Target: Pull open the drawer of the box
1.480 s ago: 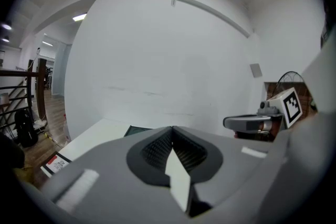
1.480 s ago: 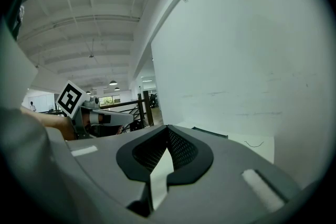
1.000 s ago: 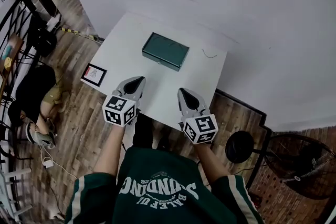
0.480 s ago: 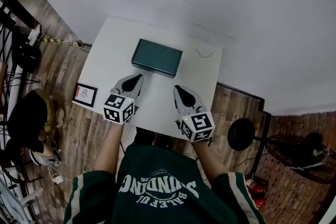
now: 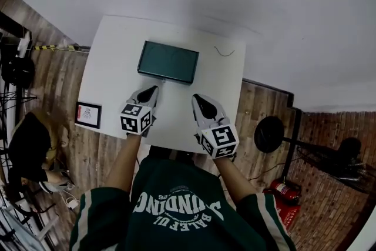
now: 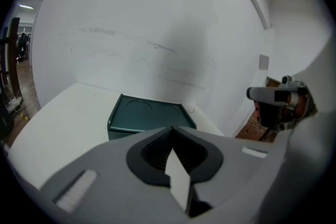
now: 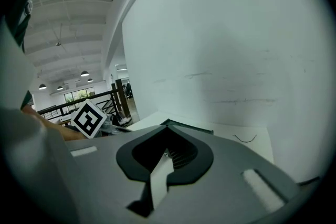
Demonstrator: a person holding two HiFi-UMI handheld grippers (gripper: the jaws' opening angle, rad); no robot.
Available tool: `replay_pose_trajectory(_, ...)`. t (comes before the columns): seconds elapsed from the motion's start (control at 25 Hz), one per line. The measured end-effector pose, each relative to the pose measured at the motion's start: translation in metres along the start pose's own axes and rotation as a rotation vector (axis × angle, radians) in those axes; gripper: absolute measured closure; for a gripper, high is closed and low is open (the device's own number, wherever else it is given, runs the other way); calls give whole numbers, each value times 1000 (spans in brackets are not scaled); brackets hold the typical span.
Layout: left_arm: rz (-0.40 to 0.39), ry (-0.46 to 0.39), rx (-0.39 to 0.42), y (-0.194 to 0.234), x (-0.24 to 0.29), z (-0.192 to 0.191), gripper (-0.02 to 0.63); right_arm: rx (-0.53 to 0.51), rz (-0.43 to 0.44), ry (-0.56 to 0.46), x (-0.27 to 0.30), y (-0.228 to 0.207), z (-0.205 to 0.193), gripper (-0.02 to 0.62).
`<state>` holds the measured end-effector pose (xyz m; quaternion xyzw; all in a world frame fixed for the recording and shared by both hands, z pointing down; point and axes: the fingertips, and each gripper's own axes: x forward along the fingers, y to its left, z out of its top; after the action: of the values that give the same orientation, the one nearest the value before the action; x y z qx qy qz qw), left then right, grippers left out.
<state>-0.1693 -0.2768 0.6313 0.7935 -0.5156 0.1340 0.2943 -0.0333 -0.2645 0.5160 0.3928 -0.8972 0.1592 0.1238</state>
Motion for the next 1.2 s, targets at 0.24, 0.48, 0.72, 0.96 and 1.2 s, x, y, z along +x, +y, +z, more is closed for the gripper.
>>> replay_pose_trajectory(0.24,-15,112,-73,17,34,-36,531,20,-37,21,2,-4,-9,594)
replay_pose_trajectory(0.48,-33,194,-176,22,69,-57,440,49,-95,35,-7,-13,-20,594)
replay_pose_trajectory(0.72,-25,236,-290,30,91,-73,442,79,-163,36,-20,-24,-26,594)
replay_pose_trajectory(0.96,0,248,-304,39,102,-78,443,96,-226,35,-35,-37,-30,594)
replay_pose_trajectory(1.2,-5,247,-323,36,101,-80,482,110,-257,33,-47,-42,-34,594)
